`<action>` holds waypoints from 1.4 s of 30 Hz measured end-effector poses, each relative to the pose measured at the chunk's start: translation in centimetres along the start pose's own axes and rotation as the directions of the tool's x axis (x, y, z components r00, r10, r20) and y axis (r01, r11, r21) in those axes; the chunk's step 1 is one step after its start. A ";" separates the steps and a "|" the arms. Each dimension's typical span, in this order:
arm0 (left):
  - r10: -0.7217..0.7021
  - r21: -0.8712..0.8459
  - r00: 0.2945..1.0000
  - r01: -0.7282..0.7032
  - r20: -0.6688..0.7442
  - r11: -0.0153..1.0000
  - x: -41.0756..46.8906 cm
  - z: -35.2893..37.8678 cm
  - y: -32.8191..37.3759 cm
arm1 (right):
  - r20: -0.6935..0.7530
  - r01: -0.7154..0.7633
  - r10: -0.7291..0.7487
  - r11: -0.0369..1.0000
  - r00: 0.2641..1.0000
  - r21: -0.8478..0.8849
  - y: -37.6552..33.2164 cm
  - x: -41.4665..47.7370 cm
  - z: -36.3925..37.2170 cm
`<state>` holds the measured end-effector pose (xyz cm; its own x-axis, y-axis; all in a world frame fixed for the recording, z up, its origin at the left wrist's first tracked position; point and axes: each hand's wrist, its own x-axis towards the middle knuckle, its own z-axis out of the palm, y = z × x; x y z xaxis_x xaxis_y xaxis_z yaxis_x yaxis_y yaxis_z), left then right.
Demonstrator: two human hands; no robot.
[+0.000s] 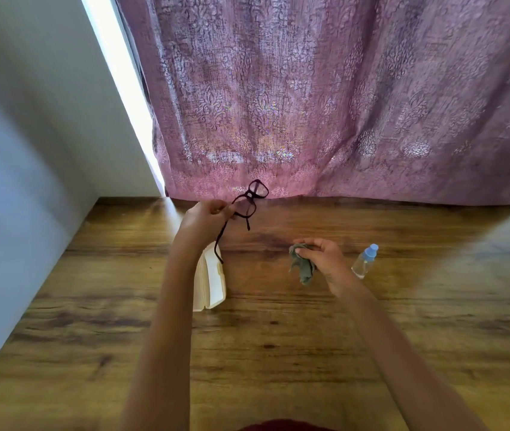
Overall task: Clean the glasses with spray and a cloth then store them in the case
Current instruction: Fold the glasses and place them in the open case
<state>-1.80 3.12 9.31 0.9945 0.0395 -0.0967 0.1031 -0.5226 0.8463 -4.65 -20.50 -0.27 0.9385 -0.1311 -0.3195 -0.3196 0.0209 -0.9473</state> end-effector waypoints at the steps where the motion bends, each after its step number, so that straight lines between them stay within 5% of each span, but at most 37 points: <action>1: 0.010 0.020 1.000 -0.010 -0.005 1.000 0.0 0.0 -0.2 | -0.021 0.002 -0.002 1.000 1.000 -0.003 0.1 0.2 -0.1; 11: 0.079 0.091 0.997 -0.077 -0.013 0.993 -0.3 0.1 -0.8 | -0.213 -0.090 0.082 0.996 0.974 -0.027 1.4 2.2 -1.4; 23: 0.229 0.173 0.973 -0.220 -0.029 0.960 -1.7 0.4 -2.3 | -0.122 -0.164 0.174 0.982 0.977 0.091 2.2 2.6 -1.3; 26: 0.272 0.143 0.962 -0.267 -0.019 0.953 -1.9 0.8 -3.0 | -0.132 -0.154 0.142 0.984 0.981 -0.087 2.4 2.3 -1.3; 30: 0.292 0.121 0.956 -0.286 -0.030 0.950 -2.0 1.5 -3.9 | -0.190 0.015 -0.126 0.867 0.974 -0.498 2.3 1.9 -0.9; 35: 0.316 0.191 0.948 -0.307 -0.021 0.932 -1.9 2.4 -4.7 | -0.085 -0.008 0.011 0.999 0.996 0.035 -0.4 1.3 -0.3; 42: 0.336 0.201 0.941 -0.323 -0.034 0.925 -1.5 3.4 -5.8 | -0.093 0.042 -0.038 0.999 0.995 0.032 -1.6 1.8 0.7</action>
<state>-3.93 3.22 2.76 0.9714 -0.1091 0.2111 -0.2290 -0.6669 0.7091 -2.37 -20.07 0.61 0.9338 -0.2235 -0.2794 -0.2761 0.0466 -0.9600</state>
